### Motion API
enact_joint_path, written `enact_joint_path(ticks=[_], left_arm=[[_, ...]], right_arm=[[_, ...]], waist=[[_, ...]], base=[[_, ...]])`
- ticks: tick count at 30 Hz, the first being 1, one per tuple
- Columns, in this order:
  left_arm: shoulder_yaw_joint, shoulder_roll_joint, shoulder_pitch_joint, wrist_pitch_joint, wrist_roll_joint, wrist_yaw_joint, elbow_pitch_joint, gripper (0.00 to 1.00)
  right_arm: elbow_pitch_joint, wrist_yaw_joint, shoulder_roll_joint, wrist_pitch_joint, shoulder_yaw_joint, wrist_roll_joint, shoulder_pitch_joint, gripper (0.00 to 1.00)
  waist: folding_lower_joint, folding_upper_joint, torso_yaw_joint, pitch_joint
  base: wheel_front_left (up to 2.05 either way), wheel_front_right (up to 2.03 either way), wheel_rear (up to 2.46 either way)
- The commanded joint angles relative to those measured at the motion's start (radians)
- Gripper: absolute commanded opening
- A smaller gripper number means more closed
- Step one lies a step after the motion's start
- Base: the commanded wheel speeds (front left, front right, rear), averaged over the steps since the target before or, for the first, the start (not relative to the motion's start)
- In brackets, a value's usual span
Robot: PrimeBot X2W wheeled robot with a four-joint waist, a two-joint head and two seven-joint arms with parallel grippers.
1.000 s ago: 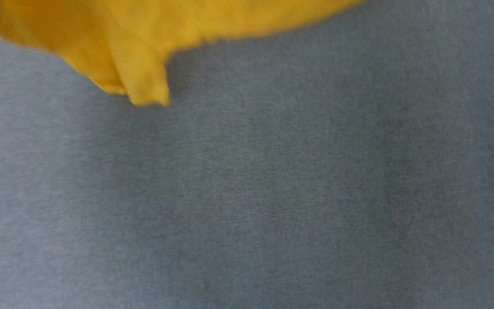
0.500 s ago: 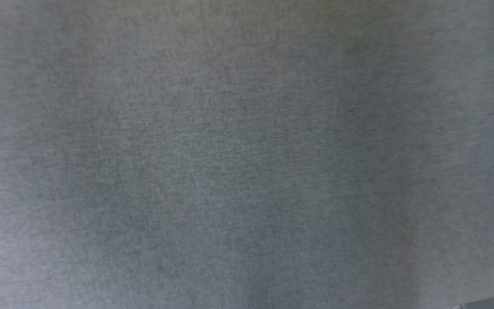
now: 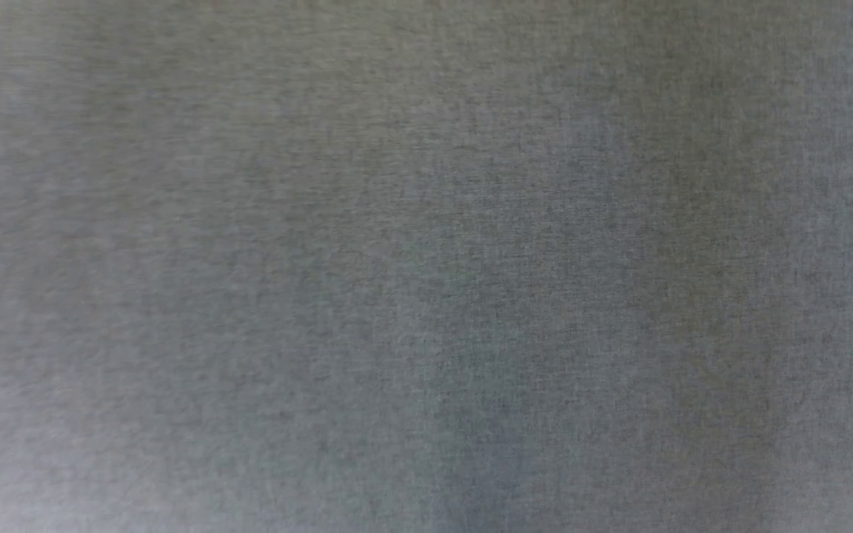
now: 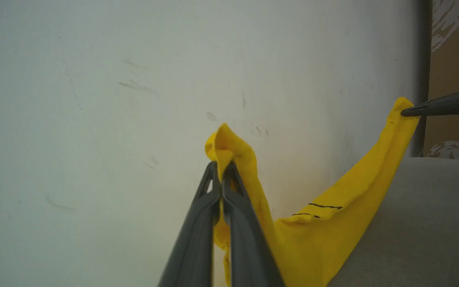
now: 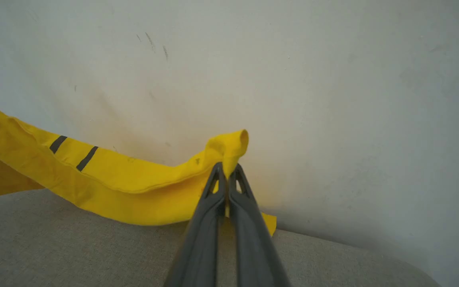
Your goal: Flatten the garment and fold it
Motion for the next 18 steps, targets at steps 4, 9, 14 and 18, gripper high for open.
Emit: enact_joint_path(ticks=[4, 9, 14, 18], left_arm=[[0.004, 0.049, 0.239, 0.002, -0.054, 0.092, -0.175, 0.00], [-0.016, 0.094, 0.497, -0.016, -0.092, 0.186, -0.306, 0.00], [-0.073, 0.106, 0.762, -0.042, -0.145, 0.269, -0.381, 0.00], [-0.145, 0.112, 0.940, -0.036, -0.176, 0.314, -0.382, 0.00]], right_arm=[[-0.164, -0.001, -0.012, 0.036, -0.123, 0.047, 0.250, 0.00], [-0.278, -0.001, 0.046, 0.064, -0.228, 0.060, 0.506, 0.00], [-0.314, -0.001, 0.118, 0.100, -0.291, 0.064, 0.741, 0.00], [-0.314, -0.001, 0.142, 0.139, -0.289, 0.071, 0.895, 0.00]], waist=[[-0.0001, 0.0000, 0.066, -0.116], [-0.0001, 0.0000, 0.072, -0.194], [-0.0001, 0.0000, 0.071, -0.274], [-0.0001, 0.0000, 0.067, -0.318]], base=[[0.00, 0.00, 0.00], [0.00, 0.00, 0.00], [0.00, 0.00, 0.00], [0.00, 0.00, 0.00]])
